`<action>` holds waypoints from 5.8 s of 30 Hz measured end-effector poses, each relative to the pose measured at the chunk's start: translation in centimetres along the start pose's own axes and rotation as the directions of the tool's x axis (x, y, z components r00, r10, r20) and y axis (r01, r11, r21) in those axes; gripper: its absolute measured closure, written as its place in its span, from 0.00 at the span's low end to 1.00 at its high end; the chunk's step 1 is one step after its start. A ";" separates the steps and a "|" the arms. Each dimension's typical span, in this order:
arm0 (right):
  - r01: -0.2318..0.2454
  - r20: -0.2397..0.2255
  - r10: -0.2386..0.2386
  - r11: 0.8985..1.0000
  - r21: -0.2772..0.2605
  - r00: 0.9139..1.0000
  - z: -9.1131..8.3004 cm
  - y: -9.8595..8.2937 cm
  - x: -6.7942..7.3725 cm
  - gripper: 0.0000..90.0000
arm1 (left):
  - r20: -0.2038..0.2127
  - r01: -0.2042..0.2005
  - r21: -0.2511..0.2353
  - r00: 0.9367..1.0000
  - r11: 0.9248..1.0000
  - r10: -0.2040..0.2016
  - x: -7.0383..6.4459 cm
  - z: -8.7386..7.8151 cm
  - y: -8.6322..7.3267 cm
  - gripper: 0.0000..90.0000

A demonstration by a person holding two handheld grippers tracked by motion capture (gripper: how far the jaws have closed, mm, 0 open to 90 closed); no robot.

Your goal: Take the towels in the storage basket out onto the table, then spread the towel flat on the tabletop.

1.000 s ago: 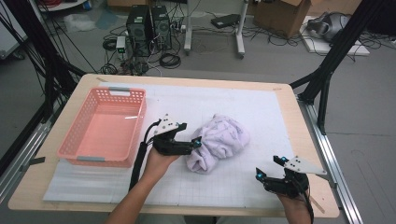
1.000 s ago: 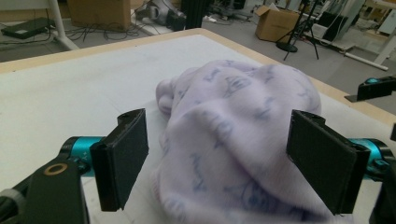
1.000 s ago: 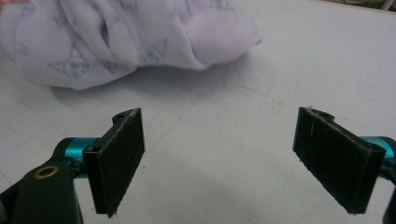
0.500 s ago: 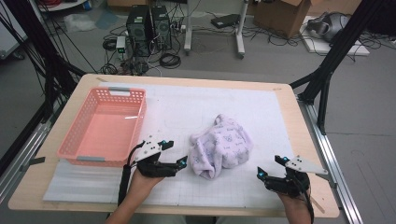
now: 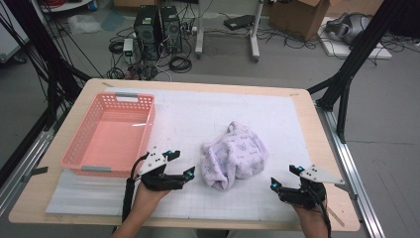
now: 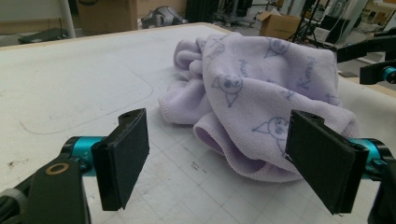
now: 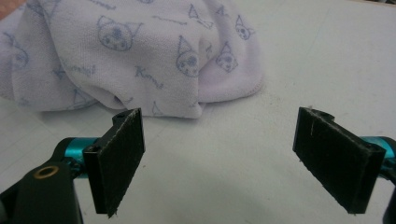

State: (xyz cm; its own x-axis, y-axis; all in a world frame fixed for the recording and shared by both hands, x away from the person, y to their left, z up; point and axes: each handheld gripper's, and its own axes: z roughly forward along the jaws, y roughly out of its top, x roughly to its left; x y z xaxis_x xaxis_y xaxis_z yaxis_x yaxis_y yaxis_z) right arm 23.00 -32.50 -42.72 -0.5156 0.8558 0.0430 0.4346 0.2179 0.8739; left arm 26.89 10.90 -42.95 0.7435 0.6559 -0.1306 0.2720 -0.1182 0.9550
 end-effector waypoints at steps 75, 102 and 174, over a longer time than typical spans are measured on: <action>0.114 -0.137 -0.109 0.993 0.023 0.985 2.8 6.6 -0.1 0.53 | 0.118 0.058 0.096 0.991 0.994 -0.069 0.8 1.5 -1.0 0.43; 0.201 -0.246 -0.169 0.973 0.110 0.954 1.5 3.6 -0.7 0.93 | 0.309 -0.042 0.188 0.951 0.981 -0.019 -4.5 7.2 1.1 0.43; 0.141 -0.187 -0.116 0.982 0.123 0.975 5.7 1.5 -3.2 0.44 | 0.065 -0.055 0.209 0.997 0.976 0.042 0.3 6.1 1.1 0.38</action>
State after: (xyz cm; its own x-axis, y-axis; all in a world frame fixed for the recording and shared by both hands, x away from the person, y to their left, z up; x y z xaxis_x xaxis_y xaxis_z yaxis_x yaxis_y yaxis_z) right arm 29.49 -32.26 -44.29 -0.6918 0.7214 0.0312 0.4453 0.3921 0.8050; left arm 31.16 6.43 -43.57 0.7923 0.6005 -0.1076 0.3529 -0.3073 0.8838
